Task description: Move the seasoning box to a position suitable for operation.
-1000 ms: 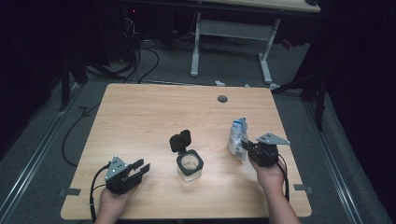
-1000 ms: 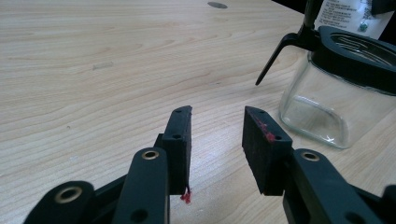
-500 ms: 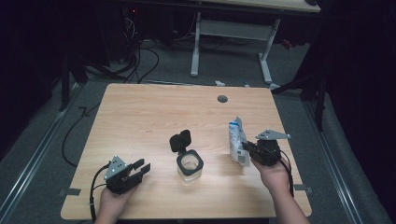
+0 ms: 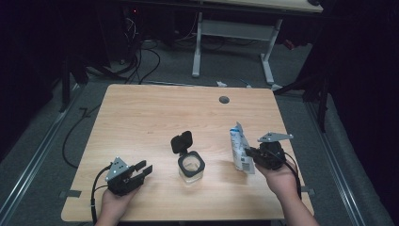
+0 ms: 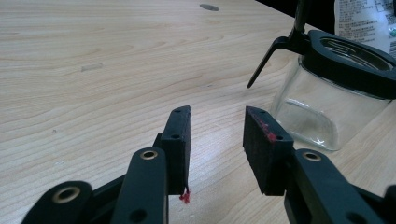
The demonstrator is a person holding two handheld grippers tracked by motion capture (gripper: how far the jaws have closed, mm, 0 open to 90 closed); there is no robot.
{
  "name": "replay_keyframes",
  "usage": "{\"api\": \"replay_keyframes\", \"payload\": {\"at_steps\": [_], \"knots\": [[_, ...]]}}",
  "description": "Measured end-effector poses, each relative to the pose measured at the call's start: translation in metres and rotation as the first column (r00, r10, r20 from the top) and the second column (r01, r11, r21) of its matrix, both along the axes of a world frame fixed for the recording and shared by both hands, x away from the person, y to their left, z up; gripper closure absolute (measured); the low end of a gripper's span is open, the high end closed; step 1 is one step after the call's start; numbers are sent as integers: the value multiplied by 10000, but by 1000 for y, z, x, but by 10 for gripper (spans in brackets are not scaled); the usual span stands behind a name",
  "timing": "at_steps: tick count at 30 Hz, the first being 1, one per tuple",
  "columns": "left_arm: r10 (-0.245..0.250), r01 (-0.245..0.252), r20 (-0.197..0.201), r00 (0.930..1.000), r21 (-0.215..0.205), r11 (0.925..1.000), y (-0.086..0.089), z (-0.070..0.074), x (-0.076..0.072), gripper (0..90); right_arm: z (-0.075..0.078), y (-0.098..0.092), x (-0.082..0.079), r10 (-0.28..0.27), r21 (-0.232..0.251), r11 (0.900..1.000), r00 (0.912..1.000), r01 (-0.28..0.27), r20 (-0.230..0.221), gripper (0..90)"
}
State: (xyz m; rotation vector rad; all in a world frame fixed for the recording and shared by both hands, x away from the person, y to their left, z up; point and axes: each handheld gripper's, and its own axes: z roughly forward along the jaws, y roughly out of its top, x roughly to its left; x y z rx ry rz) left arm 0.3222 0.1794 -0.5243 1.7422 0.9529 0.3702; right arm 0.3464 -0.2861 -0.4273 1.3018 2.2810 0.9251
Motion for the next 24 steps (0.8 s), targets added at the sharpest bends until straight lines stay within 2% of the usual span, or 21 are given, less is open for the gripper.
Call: {"api": "replay_keyframes", "payload": {"at_steps": [16, 24], "knots": [[-85, 85, -7, 10000, -3, 10000, -2, 0, -1, 621, 12, 8, -9, 551, -724, 9954, 9926, -631, -1078, 855], [-80, 80, 4, 10000, -24, 10000, -1, 0, -1, 621, 16, 15, -12, 798, -1236, 9874, 9856, -987, -1492, 859]]}}
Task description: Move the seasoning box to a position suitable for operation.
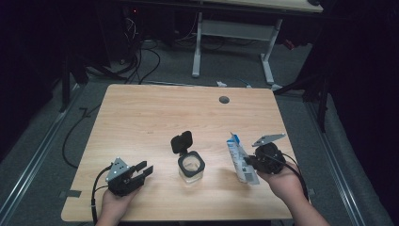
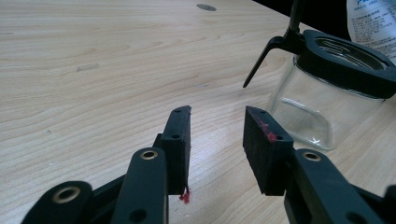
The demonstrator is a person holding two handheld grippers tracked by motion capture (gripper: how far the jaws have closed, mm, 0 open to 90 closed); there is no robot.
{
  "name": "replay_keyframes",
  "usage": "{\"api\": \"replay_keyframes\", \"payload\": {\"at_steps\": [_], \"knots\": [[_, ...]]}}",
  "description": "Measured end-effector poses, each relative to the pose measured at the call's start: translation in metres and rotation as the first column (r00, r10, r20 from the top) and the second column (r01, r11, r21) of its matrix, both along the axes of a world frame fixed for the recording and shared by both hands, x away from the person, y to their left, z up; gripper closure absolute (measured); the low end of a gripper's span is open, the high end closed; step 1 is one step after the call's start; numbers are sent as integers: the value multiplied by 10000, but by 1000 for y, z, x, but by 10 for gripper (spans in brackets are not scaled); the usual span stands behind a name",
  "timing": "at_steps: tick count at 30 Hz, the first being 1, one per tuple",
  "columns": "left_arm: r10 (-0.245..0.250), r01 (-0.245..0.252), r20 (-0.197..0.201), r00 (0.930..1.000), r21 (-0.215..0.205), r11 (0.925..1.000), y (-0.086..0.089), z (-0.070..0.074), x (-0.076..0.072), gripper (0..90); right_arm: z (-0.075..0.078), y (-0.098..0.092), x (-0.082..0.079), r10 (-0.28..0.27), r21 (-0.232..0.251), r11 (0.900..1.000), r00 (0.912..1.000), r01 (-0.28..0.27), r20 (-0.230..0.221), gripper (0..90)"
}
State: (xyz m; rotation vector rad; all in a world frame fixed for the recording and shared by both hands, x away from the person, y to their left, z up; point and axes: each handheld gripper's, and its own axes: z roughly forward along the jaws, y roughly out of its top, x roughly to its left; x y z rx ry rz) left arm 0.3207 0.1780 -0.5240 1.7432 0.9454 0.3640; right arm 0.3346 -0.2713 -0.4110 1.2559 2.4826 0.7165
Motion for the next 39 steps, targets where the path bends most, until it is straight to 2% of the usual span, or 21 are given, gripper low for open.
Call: {"api": "replay_keyframes", "payload": {"at_steps": [13, 24, 39], "knots": [[-32, 32, -26, 10000, 14, 10000, -1, 0, 0, 619, 6, 4, 1, 211, -697, 9972, 9976, -257, -656, 866], [-52, 52, -5, 10000, 20, 10000, -1, 0, -1, 619, 12, 7, 3, 329, -1303, 9903, 9923, -486, -1196, 875], [-127, 127, -4, 9999, 77, 9999, -3, -1, -1, 619, 16, 2, 1, 268, -1426, 9884, 9842, -522, -1750, 891]]}}
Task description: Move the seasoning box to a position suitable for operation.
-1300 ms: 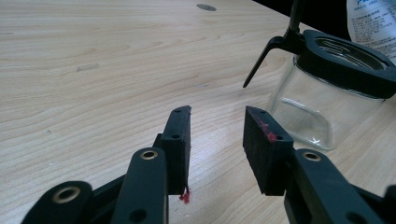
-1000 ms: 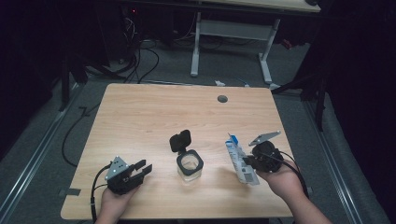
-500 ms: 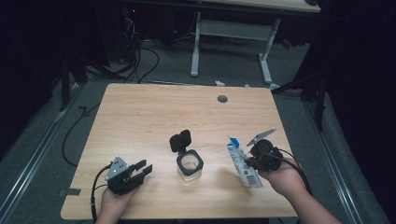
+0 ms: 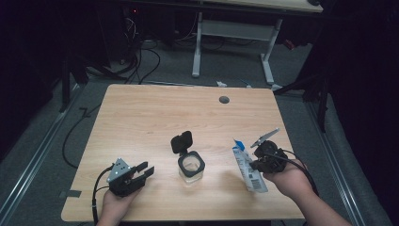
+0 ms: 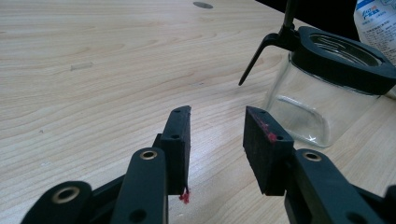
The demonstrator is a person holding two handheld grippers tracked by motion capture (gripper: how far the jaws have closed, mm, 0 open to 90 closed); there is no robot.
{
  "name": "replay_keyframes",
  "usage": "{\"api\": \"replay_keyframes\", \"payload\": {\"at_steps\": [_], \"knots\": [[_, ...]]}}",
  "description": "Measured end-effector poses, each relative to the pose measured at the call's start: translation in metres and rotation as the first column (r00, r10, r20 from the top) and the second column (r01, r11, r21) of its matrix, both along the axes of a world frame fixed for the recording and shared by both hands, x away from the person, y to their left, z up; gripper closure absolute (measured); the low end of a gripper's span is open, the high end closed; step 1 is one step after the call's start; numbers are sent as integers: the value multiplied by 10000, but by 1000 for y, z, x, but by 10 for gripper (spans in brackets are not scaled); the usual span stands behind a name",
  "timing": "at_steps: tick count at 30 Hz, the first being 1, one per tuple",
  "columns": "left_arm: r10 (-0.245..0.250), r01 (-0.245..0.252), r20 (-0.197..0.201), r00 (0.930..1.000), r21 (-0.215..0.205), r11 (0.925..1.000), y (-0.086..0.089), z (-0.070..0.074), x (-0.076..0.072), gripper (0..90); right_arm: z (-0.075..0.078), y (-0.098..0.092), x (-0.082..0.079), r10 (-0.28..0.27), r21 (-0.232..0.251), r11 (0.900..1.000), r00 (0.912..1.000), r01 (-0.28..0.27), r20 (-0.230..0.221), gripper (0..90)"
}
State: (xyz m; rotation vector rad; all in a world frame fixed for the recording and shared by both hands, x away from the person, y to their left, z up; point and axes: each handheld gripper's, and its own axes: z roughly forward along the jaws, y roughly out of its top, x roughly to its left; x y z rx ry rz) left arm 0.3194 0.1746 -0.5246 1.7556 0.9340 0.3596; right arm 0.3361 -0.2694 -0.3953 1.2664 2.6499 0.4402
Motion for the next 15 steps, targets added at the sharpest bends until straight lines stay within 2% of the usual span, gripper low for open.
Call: {"api": "replay_keyframes", "payload": {"at_steps": [10, 15], "knots": [[-144, 144, 32, 9999, 23, 9999, -2, 1, -2, 613, 2, 3, 0, 78, -37, 10000, 9996, -79, -259, 894], [-490, 489, 114, 9987, 127, 9987, -8, 4, -5, 584, 4, 4, 0, 231, -92, 9997, 9993, -234, -310, 894]]}}
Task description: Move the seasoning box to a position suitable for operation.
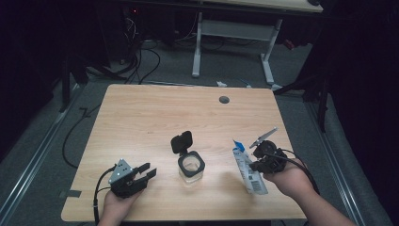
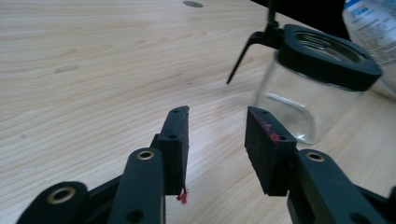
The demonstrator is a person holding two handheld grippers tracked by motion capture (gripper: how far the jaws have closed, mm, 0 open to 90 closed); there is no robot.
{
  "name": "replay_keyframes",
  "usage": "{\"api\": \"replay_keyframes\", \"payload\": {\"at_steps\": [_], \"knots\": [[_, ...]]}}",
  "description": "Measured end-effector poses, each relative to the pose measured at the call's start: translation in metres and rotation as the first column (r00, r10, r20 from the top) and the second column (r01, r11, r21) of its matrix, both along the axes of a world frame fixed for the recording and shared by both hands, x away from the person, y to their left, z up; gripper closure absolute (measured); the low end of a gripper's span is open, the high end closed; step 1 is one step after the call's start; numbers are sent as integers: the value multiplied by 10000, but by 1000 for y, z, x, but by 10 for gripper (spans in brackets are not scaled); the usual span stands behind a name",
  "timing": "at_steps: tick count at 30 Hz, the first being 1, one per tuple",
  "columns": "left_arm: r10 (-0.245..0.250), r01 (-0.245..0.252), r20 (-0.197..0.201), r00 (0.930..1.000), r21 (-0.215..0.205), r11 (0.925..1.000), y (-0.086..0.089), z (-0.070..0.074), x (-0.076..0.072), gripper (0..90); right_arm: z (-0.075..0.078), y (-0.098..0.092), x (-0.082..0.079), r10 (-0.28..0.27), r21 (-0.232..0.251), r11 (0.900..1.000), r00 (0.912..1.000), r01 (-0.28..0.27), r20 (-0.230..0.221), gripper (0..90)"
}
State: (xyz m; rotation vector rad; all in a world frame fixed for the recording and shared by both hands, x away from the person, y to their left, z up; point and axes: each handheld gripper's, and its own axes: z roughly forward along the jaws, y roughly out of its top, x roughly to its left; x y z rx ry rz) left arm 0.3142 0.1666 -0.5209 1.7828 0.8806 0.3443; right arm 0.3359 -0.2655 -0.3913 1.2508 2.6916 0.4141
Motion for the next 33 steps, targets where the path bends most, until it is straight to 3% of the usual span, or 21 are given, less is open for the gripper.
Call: {"api": "replay_keyframes", "payload": {"at_steps": [7, 10, 15, 22, 27, 33], "knots": [[-646, 635, 471, 9968, 238, 9977, -18, 6, -12, 534, -1, 2, -1, 128, -69, 9999, 9999, -128, -109, 895], [-793, 777, 463, 9958, 363, 9963, -22, 5, -14, 533, -1, 3, -1, 92, -90, 9999, 9998, -94, -175, 896], [-840, 829, 382, 9957, 289, 9961, -22, 4, -14, 533, -1, 3, -1, 118, -210, 9997, 9997, -123, -230, 897], [-1172, 1163, 775, 9901, 167, 9931, -29, 12, -24, 520, 2, 3, -3, 65, -219, 9997, 9997, -70, -226, 897], [-1944, 1929, 1027, 9755, 242, 9809, -52, 19, -40, 476, 5, 6, -4, 185, -254, 9995, 9996, -190, -200, 897], [-2807, 2795, 877, 9558, 263, 9598, -88, 19, -50, 396, 9, 10, -5, 305, -266, 9992, 9994, -310, -185, 897]]}}
